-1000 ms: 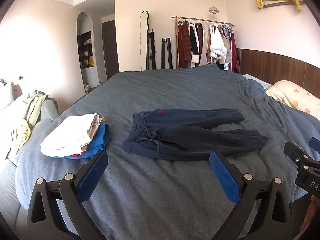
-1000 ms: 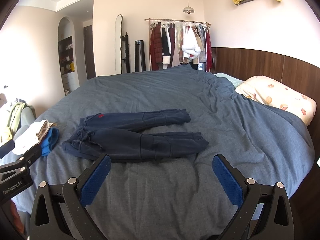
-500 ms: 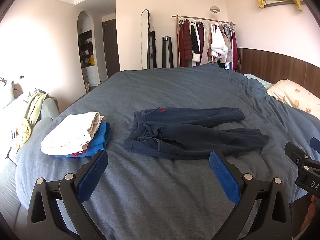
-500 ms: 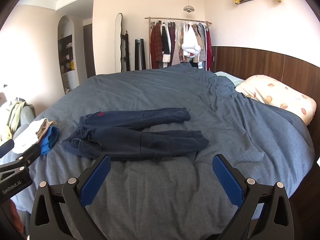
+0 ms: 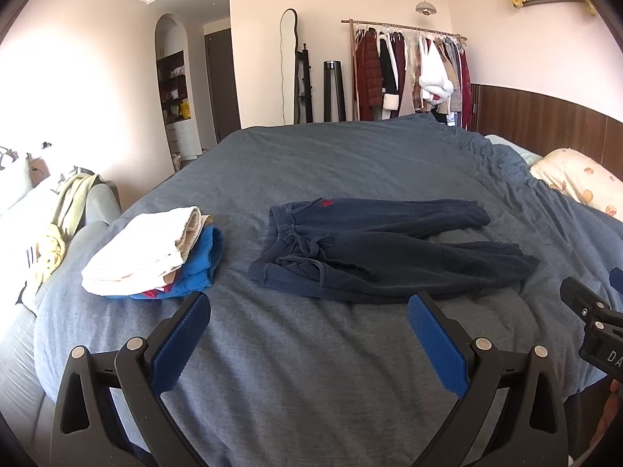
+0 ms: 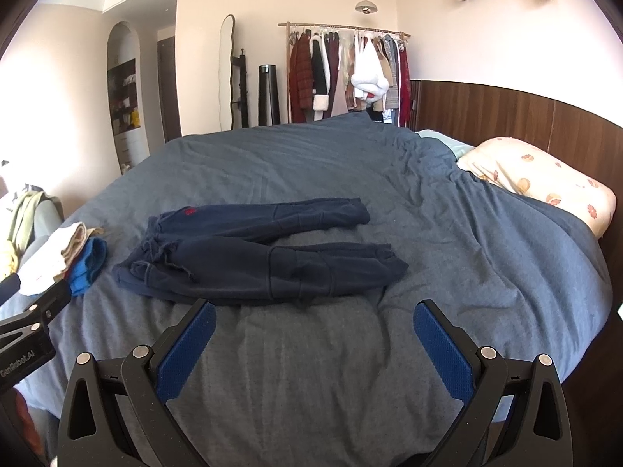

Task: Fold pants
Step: 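Move both tools toward the waistband and cuffs of the navy sweatpants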

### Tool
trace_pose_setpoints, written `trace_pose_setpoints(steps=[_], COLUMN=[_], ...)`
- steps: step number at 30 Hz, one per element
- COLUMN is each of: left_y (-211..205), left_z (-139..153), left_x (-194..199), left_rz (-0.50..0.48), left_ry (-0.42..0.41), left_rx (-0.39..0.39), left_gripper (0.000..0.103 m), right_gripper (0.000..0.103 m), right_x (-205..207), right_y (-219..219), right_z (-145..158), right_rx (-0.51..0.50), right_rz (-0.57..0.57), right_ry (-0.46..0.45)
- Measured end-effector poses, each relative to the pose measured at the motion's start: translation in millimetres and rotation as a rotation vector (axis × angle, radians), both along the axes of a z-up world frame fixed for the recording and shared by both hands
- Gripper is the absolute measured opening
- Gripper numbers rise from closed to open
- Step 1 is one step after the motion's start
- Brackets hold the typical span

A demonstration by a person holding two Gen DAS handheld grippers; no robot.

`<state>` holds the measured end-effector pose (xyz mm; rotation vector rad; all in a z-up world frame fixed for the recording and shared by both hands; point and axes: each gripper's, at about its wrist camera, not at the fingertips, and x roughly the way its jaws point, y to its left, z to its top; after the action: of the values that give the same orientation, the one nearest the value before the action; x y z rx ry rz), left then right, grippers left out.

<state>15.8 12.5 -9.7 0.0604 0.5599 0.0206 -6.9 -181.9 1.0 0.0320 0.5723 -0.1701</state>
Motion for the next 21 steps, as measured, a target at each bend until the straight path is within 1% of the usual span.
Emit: trace_pose_setpoints(steps=[6,12,15,18,21], left_y=[7.0,17.4,23.4,25.7,26.0], left_z=[-8.6,-14.9,-19.3,-23.9,-30.6], left_x=[10.2,22.1,30.1,36.5,44.3], left_rz=[0.023,0.053,0.047,0.050,0.021], left_ry=[0.011,0.007,0.027,0.022,0.036], left_rx=[0.028,0.061,0.061,0.100,0.128], left_gripper=[0.103,0.103,0.103,0.103,0.103], right_gripper=[0.103,0.102,0.102,0.102,0.102], right_x=[12.7,30.7,39.6,49.9,56.4], right_y=[8.9,17.6,22.1,26.9,32.7], right_z=[-5.6,-12.7,-16.1,-19.9,-23.2], right_rx=[-0.050,-0.071,-0.080,-0.091,-0.122], right_rz=[0.013,0.025,0.027,0.029,0.040], right_ry=[0.022,0.050,0.058,0.071,0.081])
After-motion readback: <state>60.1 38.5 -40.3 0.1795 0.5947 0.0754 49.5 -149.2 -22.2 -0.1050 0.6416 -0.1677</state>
